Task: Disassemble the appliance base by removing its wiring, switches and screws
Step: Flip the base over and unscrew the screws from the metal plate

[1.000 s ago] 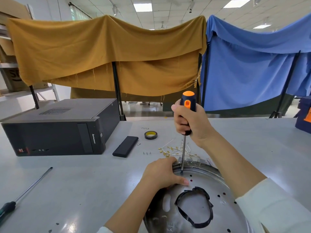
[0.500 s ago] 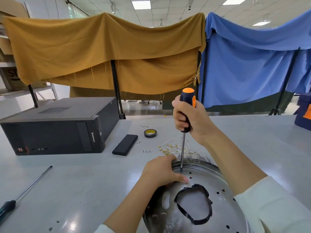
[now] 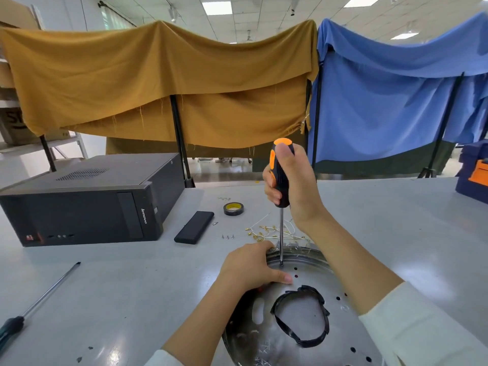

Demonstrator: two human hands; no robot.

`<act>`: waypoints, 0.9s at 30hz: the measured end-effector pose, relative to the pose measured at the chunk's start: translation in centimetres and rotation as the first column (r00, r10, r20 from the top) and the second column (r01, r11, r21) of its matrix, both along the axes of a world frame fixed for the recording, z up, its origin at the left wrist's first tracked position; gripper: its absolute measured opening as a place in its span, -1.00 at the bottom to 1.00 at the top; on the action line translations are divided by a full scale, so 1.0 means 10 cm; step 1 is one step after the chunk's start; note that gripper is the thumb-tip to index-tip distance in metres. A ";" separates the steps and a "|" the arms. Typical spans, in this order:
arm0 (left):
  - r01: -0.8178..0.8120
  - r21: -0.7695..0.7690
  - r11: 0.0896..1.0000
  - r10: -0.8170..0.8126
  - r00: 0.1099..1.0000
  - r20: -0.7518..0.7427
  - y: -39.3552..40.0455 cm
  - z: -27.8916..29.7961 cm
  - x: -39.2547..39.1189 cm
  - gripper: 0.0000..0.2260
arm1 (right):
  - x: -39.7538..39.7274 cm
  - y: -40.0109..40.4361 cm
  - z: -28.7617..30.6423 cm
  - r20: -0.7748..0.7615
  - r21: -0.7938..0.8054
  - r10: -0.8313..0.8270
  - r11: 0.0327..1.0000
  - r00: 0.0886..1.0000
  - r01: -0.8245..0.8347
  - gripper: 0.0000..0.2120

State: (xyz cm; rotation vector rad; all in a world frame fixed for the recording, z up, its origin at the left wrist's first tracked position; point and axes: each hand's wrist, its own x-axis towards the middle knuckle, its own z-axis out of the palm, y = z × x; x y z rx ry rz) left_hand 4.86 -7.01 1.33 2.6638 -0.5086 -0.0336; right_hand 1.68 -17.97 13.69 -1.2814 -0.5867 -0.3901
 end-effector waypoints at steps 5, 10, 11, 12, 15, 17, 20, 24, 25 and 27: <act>-0.002 0.002 1.000 0.002 1.000 -0.001 -0.01 -0.01 -0.01 -0.30 | 0.03 0.07 -0.12 0.067 0.057 -0.231 0.972 0.971 0.228 -0.61; -0.003 0.003 1.000 0.003 1.000 -0.001 -0.01 0.00 -0.01 -0.33 | 0.00 0.04 -0.13 0.042 0.158 -0.348 0.928 0.937 0.338 -0.65; -0.002 0.006 1.000 0.002 1.000 0.002 -0.01 0.00 -0.01 -0.33 | 0.01 0.04 -0.14 0.039 0.170 -0.349 0.926 0.936 0.338 -0.69; -0.001 0.007 1.000 0.001 1.000 0.002 -0.01 0.00 -0.01 -0.33 | 0.02 0.03 -0.13 0.033 0.179 -0.334 0.929 0.942 0.323 -0.72; -0.001 0.002 1.000 0.001 1.000 -0.002 -0.01 0.00 -0.01 -0.35 | 0.06 0.00 -0.12 0.024 0.169 -0.236 0.959 0.972 0.228 -0.73; -0.001 0.008 1.000 0.001 1.000 0.002 -0.01 -0.01 0.00 -0.35 | 0.07 0.00 -0.13 0.021 0.151 -0.170 0.975 0.985 0.165 -0.69; -0.002 0.012 1.000 0.002 1.000 0.005 -0.01 -0.01 -0.01 -0.33 | 0.06 0.02 -0.12 0.017 0.094 -0.080 0.992 0.997 0.078 -0.53; 0.000 0.008 1.000 0.000 1.000 0.012 -0.01 -0.01 0.00 -0.32 | 0.04 0.09 -0.13 0.069 0.021 -0.120 0.993 0.990 0.119 -0.53; 0.002 0.007 1.000 -0.002 1.000 0.010 -0.01 -0.01 0.00 -0.32 | 0.05 0.10 -0.14 0.082 0.015 -0.158 0.987 0.984 0.158 -0.56; 0.004 0.006 1.000 -0.004 1.000 0.004 -0.01 -0.02 0.00 -0.30 | 0.06 0.10 -0.17 0.099 0.042 -0.204 0.979 0.974 0.201 -0.62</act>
